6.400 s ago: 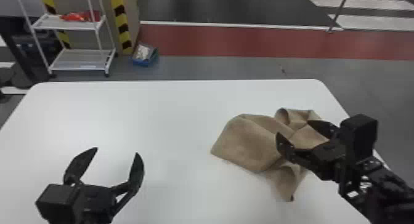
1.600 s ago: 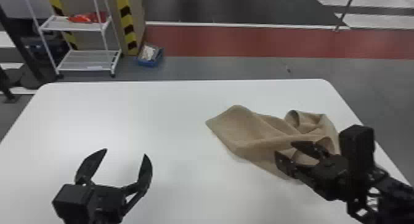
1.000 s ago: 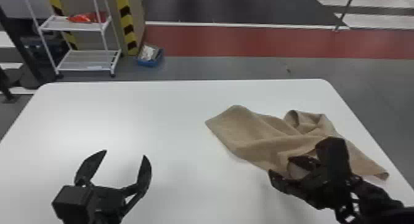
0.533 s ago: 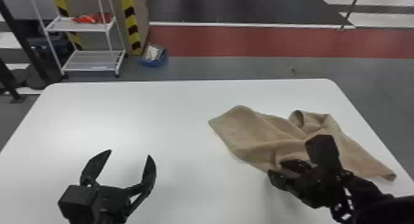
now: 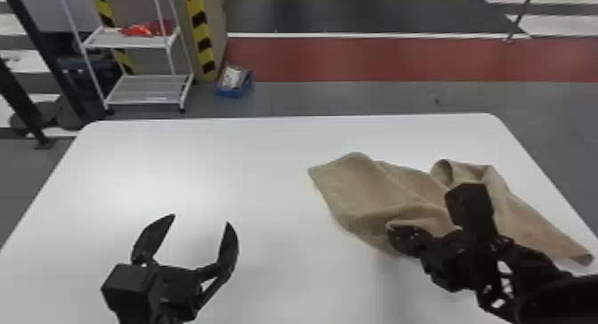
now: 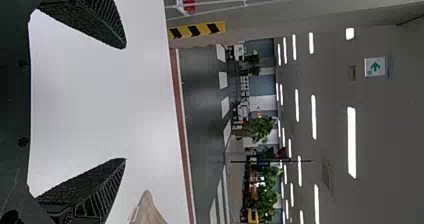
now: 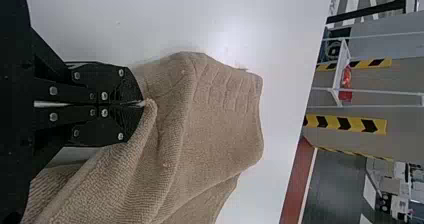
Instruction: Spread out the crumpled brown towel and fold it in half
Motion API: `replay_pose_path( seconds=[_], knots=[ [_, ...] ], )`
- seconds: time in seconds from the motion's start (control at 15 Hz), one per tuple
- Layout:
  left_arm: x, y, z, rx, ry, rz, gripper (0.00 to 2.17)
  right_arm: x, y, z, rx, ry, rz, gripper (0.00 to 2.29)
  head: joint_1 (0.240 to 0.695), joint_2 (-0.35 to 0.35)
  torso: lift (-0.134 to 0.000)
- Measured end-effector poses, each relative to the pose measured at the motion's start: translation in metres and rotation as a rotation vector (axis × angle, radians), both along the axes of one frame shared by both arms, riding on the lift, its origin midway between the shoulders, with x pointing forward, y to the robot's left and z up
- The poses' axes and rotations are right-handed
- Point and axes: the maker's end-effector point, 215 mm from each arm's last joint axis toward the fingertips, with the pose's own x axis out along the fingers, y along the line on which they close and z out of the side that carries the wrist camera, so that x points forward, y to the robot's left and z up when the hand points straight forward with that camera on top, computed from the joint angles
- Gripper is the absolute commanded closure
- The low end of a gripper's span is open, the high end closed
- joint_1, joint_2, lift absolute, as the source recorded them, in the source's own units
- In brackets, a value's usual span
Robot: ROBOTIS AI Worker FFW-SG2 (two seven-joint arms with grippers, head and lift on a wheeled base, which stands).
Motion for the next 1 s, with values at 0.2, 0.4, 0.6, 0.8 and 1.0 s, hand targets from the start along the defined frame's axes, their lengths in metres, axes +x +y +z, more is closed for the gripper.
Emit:
replay_pose_path(
  seconds=[0.2, 0.4, 0.6, 0.8, 1.0],
  knots=[
    [0.001, 0.002, 0.001, 0.000, -0.002, 0.004, 0.07, 0.013, 0.035, 0.019, 0.078, -0.001, 0.040, 1.95, 0.695, 0.063, -0.125],
    [0.002, 0.004, 0.000, 0.002, -0.002, 0.012, 0.07, 0.024, 0.091, 0.044, 0.196, 0.008, 0.100, 1.95, 0.695, 0.119, -0.125],
    [0.002, 0.006, -0.001, 0.003, -0.001, 0.018, 0.07, 0.022, 0.144, 0.058, 0.264, 0.036, 0.176, 1.95, 0.695, 0.197, -0.125],
    [0.002, 0.007, -0.001, 0.000, -0.007, 0.021, 0.07, 0.008, 0.167, 0.045, 0.255, 0.090, 0.206, 0.69, 0.695, 0.241, -0.125],
    [0.003, 0.008, -0.003, -0.003, -0.009, 0.023, 0.07, 0.000, 0.157, 0.019, 0.224, 0.140, 0.185, 0.00, 0.695, 0.237, -0.125]
  ],
)
